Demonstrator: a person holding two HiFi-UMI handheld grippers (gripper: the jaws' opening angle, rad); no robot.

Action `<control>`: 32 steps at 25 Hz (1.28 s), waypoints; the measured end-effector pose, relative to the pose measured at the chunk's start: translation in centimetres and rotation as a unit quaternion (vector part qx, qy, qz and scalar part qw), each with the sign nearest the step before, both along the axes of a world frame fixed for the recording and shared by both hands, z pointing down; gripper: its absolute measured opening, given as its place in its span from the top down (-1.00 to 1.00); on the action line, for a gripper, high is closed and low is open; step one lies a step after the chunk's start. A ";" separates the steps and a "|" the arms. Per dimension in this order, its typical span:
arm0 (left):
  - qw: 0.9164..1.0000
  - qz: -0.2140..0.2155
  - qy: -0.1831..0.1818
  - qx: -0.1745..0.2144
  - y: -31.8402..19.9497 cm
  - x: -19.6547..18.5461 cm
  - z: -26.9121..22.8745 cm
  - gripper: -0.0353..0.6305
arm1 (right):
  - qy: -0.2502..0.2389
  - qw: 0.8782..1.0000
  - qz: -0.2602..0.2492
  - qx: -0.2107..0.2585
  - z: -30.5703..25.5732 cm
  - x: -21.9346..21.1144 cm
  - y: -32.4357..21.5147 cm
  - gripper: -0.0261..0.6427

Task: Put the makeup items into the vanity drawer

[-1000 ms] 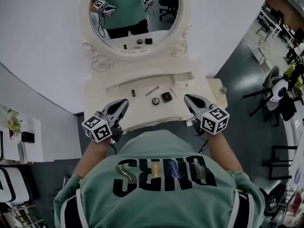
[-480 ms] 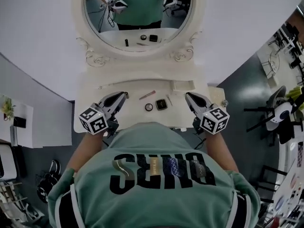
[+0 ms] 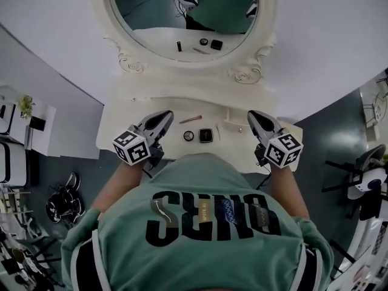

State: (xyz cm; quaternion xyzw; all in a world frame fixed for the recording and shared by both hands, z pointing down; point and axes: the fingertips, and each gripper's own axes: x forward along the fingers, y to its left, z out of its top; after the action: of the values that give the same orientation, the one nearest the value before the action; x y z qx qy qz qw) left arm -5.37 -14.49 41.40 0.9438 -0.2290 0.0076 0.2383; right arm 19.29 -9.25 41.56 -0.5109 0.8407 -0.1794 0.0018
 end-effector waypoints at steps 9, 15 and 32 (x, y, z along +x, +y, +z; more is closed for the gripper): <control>0.999 -0.027 -0.045 0.006 -4.4 -5.1 3.1 0.88 | 0.014 1.000 -0.023 -0.015 1.1 -5.9 -4.2 0.89; 0.994 -0.065 -0.083 -0.002 -6.7 -8.3 7.7 0.89 | 0.020 0.997 -0.073 -0.034 4.3 -11.6 -7.4 0.89; 0.967 -0.037 -0.235 -0.089 -8.4 -7.2 23.0 0.35 | 0.029 0.986 -0.144 -0.081 9.9 -19.2 -11.1 0.89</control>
State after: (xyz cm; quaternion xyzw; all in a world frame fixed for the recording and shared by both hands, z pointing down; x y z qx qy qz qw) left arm -12.62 -22.85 64.35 0.8815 -0.3116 0.2404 0.2611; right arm 0.12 -20.37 51.41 -0.3876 0.8881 -0.2300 -0.0903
